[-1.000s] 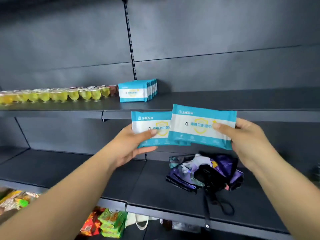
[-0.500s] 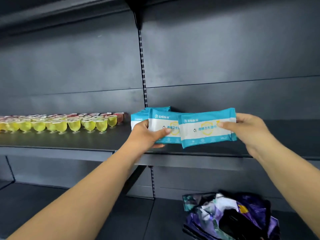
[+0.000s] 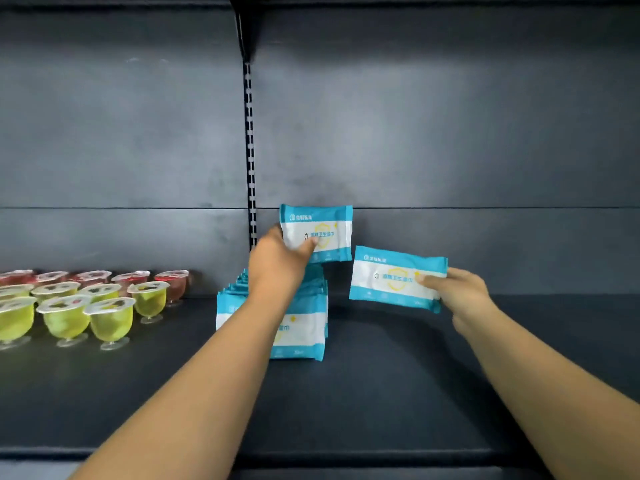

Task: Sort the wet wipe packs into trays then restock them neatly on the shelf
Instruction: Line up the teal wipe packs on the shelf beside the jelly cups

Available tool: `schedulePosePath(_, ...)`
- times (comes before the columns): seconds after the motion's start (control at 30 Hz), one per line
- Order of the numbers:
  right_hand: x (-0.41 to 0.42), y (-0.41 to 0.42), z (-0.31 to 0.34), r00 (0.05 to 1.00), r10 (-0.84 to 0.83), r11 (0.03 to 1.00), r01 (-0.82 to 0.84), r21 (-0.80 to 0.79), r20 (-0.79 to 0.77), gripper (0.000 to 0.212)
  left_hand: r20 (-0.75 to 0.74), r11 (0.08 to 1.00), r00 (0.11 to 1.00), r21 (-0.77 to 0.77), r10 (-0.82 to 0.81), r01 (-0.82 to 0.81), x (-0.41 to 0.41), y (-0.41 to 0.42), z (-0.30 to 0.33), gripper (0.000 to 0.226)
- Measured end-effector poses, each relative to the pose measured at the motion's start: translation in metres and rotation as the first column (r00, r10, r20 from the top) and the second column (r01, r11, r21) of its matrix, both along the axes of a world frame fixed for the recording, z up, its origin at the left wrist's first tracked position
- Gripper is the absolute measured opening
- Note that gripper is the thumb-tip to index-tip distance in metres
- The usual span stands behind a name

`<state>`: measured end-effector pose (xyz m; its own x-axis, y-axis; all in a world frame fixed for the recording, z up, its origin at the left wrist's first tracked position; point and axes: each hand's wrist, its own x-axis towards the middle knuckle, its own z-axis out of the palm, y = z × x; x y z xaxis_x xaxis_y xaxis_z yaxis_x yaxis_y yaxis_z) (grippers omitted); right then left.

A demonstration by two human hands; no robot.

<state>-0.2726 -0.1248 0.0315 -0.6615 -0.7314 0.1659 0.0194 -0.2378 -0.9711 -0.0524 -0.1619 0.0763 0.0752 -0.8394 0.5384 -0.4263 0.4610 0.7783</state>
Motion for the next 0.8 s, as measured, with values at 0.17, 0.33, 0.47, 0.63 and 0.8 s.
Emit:
schedulePosePath(0.17, -0.01, -0.049, -0.003, 0.999, 0.005, 0.998, -0.003, 0.056, -0.043, 0.03, -0.016, 0.995, 0.997, -0.064, 0.073, -0.074, 0.003, -0.018, -0.001, 0.032)
schedulePosePath(0.33, 0.002, -0.099, -0.018, 0.996, 0.082, 0.992, -0.08, 0.094, -0.017, 0.033, 0.013, 0.979, 0.987, -0.124, 0.163, -0.16, 0.002, -0.02, -0.005, 0.038)
schedulePosePath(0.47, 0.0, -0.127, -0.029, 0.981, 0.041, 0.996, -0.025, 0.086, -0.189, 0.027, 0.057, 0.974, 0.982, -0.152, 0.178, -0.167, 0.003, -0.026, -0.007, 0.037)
schedulePosePath(0.63, -0.009, -0.142, -0.036, 0.943, -0.043, 0.99, 0.086, 0.114, -0.331, 0.041, 0.079, 0.969, 0.978, -0.174, 0.193, -0.178, 0.004, -0.027, -0.01, 0.036)
schedulePosePath(0.8, -0.008, -0.147, -0.034, 0.859, -0.094, 0.972, 0.189, 0.141, -0.503, 0.055, 0.075, 0.966, 0.979, -0.191, 0.19, -0.173, 0.005, -0.027, -0.01, 0.038)
